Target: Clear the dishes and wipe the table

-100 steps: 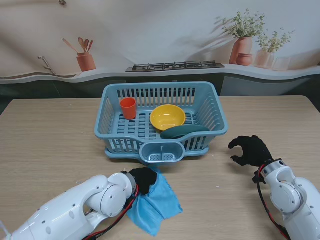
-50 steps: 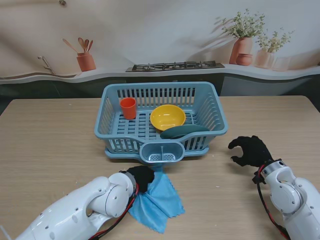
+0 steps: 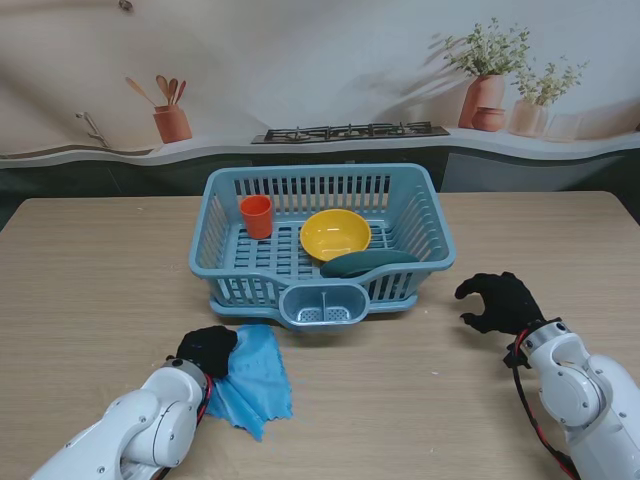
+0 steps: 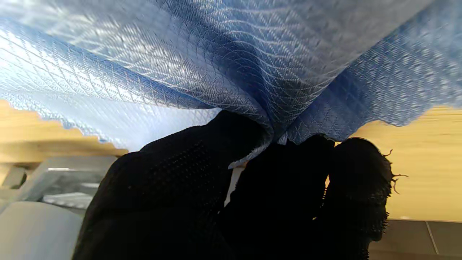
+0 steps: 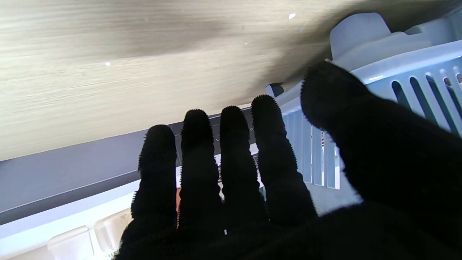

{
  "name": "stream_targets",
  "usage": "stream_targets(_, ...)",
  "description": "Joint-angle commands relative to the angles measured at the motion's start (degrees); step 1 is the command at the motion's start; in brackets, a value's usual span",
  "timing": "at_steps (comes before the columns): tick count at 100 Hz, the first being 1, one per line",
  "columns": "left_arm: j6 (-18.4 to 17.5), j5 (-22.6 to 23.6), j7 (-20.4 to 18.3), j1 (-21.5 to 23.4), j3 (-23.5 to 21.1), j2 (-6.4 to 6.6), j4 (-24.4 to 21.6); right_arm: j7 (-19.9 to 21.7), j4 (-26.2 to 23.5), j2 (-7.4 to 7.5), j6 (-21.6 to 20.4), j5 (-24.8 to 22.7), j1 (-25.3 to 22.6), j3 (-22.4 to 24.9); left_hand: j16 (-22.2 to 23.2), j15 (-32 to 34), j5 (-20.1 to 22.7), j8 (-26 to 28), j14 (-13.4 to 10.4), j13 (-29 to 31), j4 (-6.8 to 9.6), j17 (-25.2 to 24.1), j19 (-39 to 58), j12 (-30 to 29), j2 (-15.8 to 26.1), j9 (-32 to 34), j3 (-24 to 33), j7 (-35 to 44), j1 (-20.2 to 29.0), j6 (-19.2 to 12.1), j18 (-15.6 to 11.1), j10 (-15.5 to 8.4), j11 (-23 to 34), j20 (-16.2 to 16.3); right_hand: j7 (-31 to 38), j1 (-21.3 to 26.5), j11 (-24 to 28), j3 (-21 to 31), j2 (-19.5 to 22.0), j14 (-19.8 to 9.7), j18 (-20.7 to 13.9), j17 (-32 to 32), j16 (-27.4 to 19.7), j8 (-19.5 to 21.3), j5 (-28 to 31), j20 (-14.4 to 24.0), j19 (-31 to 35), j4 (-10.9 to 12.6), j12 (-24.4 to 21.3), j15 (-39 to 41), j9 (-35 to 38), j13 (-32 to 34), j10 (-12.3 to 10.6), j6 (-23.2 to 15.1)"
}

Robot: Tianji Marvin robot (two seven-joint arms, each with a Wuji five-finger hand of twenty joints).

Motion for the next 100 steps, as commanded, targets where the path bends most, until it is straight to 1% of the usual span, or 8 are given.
stream_targets(1,0.0,-0.5,-2.7,1.0,0.7,0.50,1.6,0.9,-0.5,0.08,0.1,-0.2,-0.3,-0.2,-0.3,1.1,3.4,-3.6,2.0,0.1,0.28,0.7,2.5,-1.4,3.5,0.2,1.7,-4.3,3.0,-1.5,2.5,1.2,-0.9,1.1,0.2,1.3,-0.2,0.2,0.3,0.5,0.8,-0.1,0.2,0.3,0.4,0.7,0.9,2.5,-0.1,1.0,0.2,-0.7,0.4,0.3)
stream_targets(13,1.0,-1.9,-5.1,-0.1,2.2,0.74,1.1,0.9,-0.5,0.08,0.1,-0.2,-0.3,-0.2,-0.3,1.2,3.5,-3.6,1.8,0.2,0.30,0.7,2.4,-1.4,3.6,0.3,1.7,-4.3,2.9,-1.6,2.5,1.0,-0.9,1.2,0.2,1.2,-0.2,0.2,0.3,0.5,0.7,0.0,0.2,0.3,0.4,0.7,0.9,2.5,-0.1,1.0,0.2,-0.7,0.4,0.3)
stream_targets(28,3.9,-5.7,-9.2,-3.1,6.5,1.24,0.3,0.7,-0.4,0.08,0.0,-0.3,-0.3,-0.2,-0.3,1.1,3.5,-3.5,1.8,0.2,0.33,0.8,2.4,-1.4,3.7,0.2,1.7,-4.4,2.8,-1.7,2.5,0.9,-0.9,1.3,0.2,1.3,-0.2,0.2,0.3,0.5,0.8,-0.1,0.2,0.3,0.4,0.7,0.9,2.5,-0.1,1.0,0.2,-0.7,0.5,0.4)
stream_targets(49,7.4,-14.1,-13.2,-9.7,14.7,2.04,-0.2,0.5,-0.4,0.05,-0.3,-0.3,-0.4,0.1,-0.2,1.3,3.1,-3.4,1.5,-0.3,0.39,0.1,2.4,-1.2,4.0,-0.1,1.6,-4.3,2.7,-2.0,2.5,0.6,-0.7,1.6,0.2,1.4,-0.2,0.3,0.1,0.5,0.9,0.0,0.2,0.3,0.5,0.7,1.0,2.5,-0.1,1.0,0.1,-0.7,0.5,0.4)
stream_targets(70,12.8,-26.4,-14.2,-19.1,25.3,2.25,1.5,0.3,-0.3,0.04,-0.5,-0.4,-0.4,0.3,-0.2,1.4,3.1,-3.4,1.6,-0.2,0.44,0.0,2.4,-1.3,3.9,-0.1,1.6,-4.1,2.7,-1.9,2.5,0.7,-0.6,1.8,0.1,1.5,-0.2,0.3,0.1,0.5,0.8,0.0,0.2,0.3,0.4,0.7,1.0,2.5,-0.1,1.0,0.2,-0.8,0.5,0.4)
stream_targets(80,14.9,-30.9,-14.3,-22.7,29.3,2.12,2.7,0.3,-0.3,0.04,-0.5,-0.4,-0.4,0.4,-0.2,1.4,3.1,-3.4,1.6,-0.2,0.45,0.0,2.4,-1.3,3.9,0.0,1.6,-4.0,2.7,-1.9,2.5,0.8,-0.6,1.9,0.1,1.5,-0.2,0.3,0.1,0.5,0.8,0.0,0.2,0.3,0.5,0.7,1.0,2.5,-0.1,1.0,0.1,-0.7,0.5,0.5)
stream_targets(91,16.1,-33.2,-14.2,-24.6,31.3,1.99,3.5,0.3,-0.3,0.04,-0.5,-0.4,-0.4,0.4,-0.2,1.4,3.2,-3.4,1.7,-0.1,0.45,0.0,2.5,-1.3,3.7,0.1,1.6,-4.0,2.8,-1.9,2.5,0.8,-0.6,2.0,0.1,1.5,-0.2,0.3,0.1,0.5,0.8,0.0,0.2,0.3,0.5,0.7,1.0,2.5,-0.1,1.0,0.1,-0.8,0.5,0.5)
stream_targets(100,15.6,-32.1,-14.4,-23.9,30.3,2.11,3.7,0.3,-0.3,0.04,-0.5,-0.4,-0.4,0.4,-0.2,1.5,3.4,-3.4,1.8,0.0,0.46,-0.1,2.6,-1.4,3.6,0.3,1.6,-3.8,2.7,-2.2,2.5,0.6,-0.6,2.2,0.1,1.5,-0.2,0.3,0.0,0.6,0.7,-0.1,0.2,0.3,0.5,0.7,1.0,2.5,-0.1,1.0,0.1,-0.8,0.5,0.5)
